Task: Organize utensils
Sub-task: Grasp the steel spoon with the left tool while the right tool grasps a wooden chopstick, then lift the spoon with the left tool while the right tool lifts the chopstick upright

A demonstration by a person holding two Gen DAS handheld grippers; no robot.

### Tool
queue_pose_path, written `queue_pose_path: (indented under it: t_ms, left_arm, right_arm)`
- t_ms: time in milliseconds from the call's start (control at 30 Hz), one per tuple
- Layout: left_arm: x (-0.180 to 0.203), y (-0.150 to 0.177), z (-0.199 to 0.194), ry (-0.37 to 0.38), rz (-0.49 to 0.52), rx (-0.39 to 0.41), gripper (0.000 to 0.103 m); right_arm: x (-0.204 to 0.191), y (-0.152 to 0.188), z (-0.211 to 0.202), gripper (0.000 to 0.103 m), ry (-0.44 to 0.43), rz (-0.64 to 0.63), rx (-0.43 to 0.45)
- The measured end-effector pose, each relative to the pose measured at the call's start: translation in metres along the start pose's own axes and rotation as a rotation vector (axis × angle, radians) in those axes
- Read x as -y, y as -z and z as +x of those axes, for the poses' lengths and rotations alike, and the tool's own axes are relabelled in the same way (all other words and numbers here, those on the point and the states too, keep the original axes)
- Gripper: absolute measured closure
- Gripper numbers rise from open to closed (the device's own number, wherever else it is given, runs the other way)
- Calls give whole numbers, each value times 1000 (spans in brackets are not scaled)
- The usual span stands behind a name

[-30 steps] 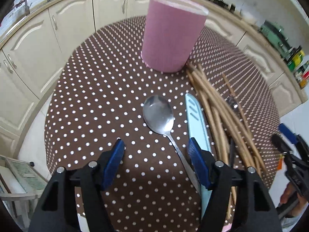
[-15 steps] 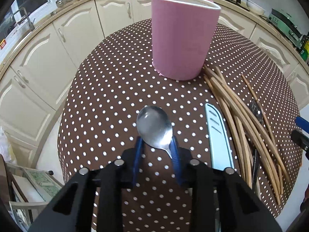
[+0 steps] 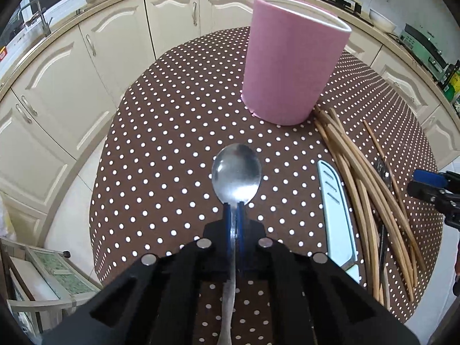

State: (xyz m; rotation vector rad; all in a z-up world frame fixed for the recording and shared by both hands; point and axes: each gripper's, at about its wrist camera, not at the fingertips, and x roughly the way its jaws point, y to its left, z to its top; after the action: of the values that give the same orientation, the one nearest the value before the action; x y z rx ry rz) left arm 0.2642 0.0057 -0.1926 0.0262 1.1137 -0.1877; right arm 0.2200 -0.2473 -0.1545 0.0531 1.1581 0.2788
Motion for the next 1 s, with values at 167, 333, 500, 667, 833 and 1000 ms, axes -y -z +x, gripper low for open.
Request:
queue_pose_path:
  t_ms: [167,333,500,667,833,1000]
  left_arm:
    - [0,7,-5,40,-24,16,99]
    - [0,10,-18,83,-45,79,99]
    - [-1,15,-42,124,-55,166,99]
    - [1,16,-68,162,-63,255,99]
    - [3,17,-81,180,-69,289,100]
    - [5,21,-93,204,-77,328,100]
  right_arm:
    - [-16,-9,19,71,34,-51,-79]
    - [-29,-16,30,90,116,-96,-99]
    - [-28,-22,27,97,123,-80,-39]
    - [-16,-27,6,97,104,-29,53]
    - [-16,-31,-26,97,91,-20,177]
    - [-31,-34,-55,97,64,-38,268]
